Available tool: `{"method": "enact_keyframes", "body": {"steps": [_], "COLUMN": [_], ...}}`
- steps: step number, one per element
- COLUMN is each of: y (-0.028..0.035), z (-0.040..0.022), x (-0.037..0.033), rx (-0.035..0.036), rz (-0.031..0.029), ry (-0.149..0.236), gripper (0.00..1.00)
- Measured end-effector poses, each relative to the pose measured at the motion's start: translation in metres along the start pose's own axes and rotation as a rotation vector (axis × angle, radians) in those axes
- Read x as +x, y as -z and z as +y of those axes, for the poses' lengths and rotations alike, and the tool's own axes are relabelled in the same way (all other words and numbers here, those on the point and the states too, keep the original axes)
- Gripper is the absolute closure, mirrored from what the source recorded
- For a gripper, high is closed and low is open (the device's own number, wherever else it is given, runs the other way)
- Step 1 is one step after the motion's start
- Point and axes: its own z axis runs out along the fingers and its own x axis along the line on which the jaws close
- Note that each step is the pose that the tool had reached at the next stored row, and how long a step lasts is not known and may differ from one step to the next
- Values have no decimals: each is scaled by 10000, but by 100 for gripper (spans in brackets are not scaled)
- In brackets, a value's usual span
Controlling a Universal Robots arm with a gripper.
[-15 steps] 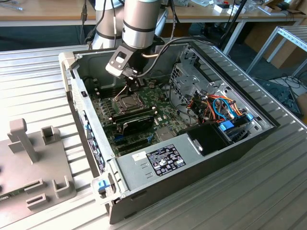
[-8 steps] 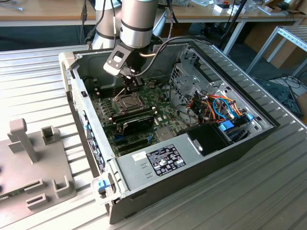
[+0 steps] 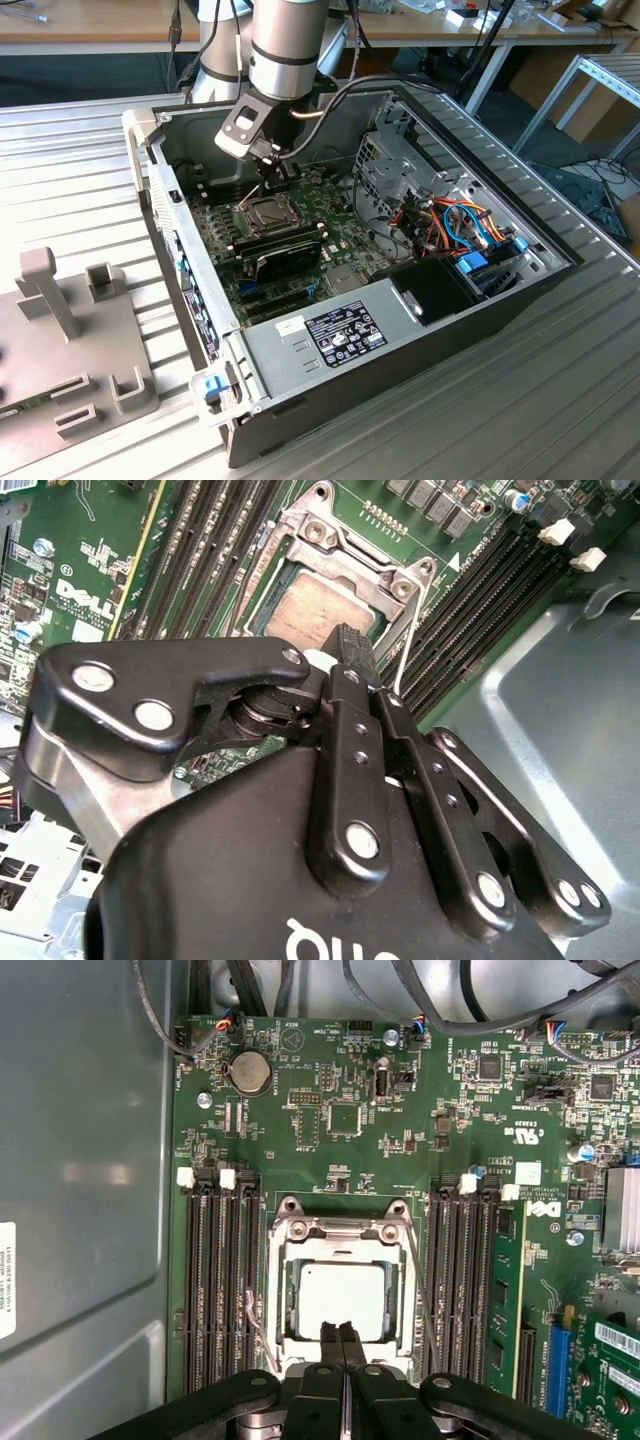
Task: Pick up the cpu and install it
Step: 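Install the first cpu locking lever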
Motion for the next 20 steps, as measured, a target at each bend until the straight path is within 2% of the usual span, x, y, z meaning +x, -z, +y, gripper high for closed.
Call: {"method": "enact_keyframes", "body": {"steps": [11, 20], "y": [-4, -3], "z": [-65, -69], "x": [102, 106], "rx": [0, 0], "rz": [-1, 9], "ry": [0, 52], "gripper": [89, 89]}}
